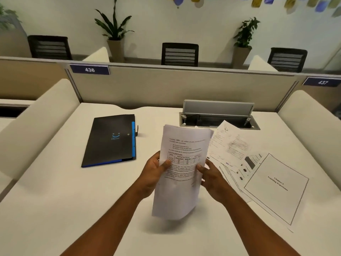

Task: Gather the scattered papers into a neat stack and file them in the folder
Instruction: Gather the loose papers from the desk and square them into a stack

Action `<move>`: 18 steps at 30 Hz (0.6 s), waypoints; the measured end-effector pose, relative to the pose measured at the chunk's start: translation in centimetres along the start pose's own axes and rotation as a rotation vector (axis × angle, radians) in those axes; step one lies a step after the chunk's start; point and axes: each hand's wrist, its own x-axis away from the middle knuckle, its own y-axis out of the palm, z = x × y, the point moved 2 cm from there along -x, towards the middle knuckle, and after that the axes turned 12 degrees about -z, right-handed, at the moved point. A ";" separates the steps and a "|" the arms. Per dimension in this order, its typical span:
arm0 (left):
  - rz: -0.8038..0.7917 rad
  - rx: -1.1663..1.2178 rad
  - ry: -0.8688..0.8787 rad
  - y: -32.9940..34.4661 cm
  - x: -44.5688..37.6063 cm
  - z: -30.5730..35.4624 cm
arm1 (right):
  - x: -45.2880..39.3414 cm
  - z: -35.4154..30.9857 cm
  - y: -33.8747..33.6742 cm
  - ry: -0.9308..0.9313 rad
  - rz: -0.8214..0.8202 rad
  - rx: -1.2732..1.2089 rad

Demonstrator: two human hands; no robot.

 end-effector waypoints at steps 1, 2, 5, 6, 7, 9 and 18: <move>-0.002 -0.009 0.003 -0.2 -0.1 0.1 | 0.1 -0.2 0.0 -0.004 -0.064 -0.001; 0.006 -0.014 0.008 -0.4 -0.2 0.2 | 0.2 -0.5 0.0 -0.011 -0.101 0.005; 0.118 -0.036 0.037 -1.0 -0.4 0.5 | 0.3 -1.2 -0.4 -0.085 -0.030 0.032; 0.177 -0.046 0.055 -1.2 -0.4 0.6 | 0.2 -1.6 -0.5 -0.123 0.043 0.071; 0.239 -0.056 0.075 -1.4 -0.6 0.6 | 0.1 -2.0 -0.6 -0.157 0.116 0.131; 0.341 -0.087 0.122 -1.5 -0.7 0.8 | -0.1 -2.7 -0.2 -0.215 0.220 0.264; 0.393 -0.184 0.301 0.1 -0.2 0.0 | 0.0 -2.3 2.5 -0.429 0.408 0.566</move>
